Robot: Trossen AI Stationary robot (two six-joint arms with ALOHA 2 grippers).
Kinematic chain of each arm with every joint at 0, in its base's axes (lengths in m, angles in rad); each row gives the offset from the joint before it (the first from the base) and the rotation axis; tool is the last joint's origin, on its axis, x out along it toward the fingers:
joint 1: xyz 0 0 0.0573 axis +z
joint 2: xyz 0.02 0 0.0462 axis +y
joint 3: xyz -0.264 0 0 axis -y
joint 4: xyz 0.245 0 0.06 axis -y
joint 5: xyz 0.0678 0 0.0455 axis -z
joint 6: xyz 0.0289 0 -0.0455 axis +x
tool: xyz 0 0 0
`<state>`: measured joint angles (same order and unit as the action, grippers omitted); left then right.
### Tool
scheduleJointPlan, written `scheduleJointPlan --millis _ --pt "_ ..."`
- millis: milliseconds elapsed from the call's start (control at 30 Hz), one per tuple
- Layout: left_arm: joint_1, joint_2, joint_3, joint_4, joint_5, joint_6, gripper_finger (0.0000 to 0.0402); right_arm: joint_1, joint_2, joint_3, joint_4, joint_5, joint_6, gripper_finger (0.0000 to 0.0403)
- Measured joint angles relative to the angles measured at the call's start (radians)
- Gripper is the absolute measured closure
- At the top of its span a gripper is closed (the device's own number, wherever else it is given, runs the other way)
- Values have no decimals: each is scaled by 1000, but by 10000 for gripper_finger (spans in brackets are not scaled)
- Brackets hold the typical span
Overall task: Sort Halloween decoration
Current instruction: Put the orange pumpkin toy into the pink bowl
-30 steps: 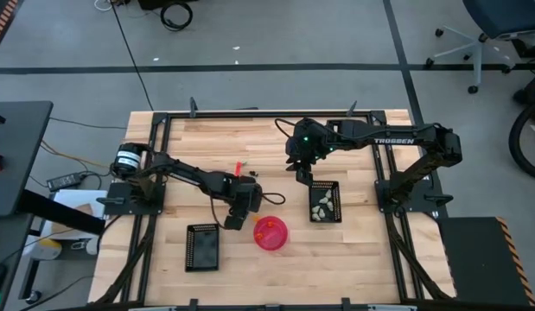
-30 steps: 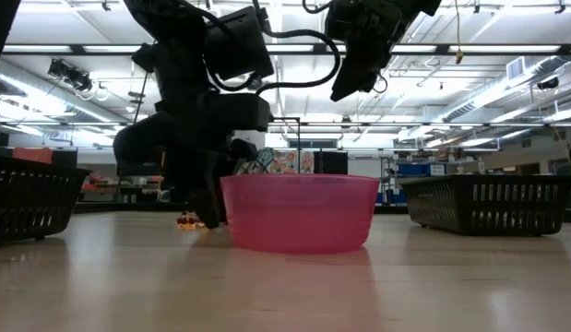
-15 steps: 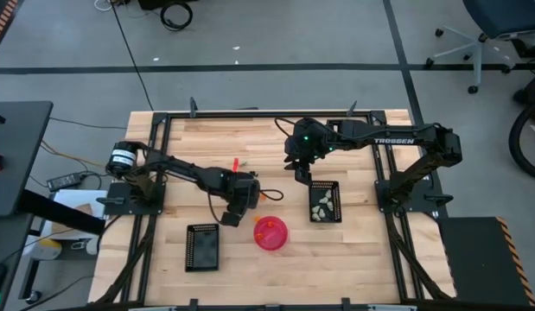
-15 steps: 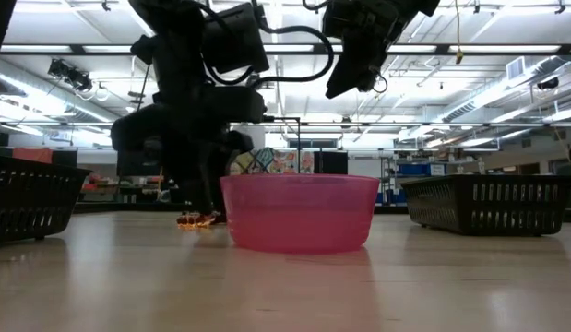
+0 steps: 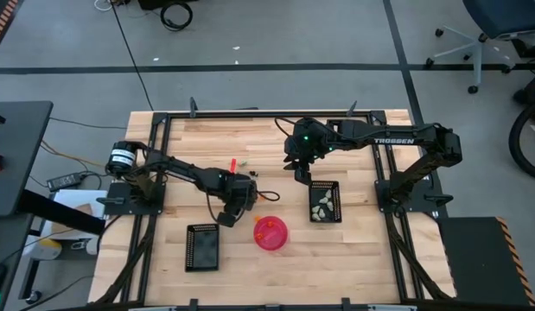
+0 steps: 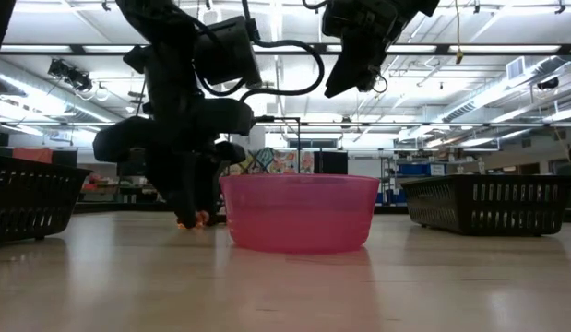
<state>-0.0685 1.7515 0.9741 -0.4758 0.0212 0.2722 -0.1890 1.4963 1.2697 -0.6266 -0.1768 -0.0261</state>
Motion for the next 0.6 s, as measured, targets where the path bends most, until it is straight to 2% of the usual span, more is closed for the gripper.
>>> scheduleJointPlan --millis 467,600 --pt "0 11 2 4 -1 5 262 0 0 0 1 0 5 274" --pt "1 12 2 6 -5 5 298 0 0 0 1 0 6 274"
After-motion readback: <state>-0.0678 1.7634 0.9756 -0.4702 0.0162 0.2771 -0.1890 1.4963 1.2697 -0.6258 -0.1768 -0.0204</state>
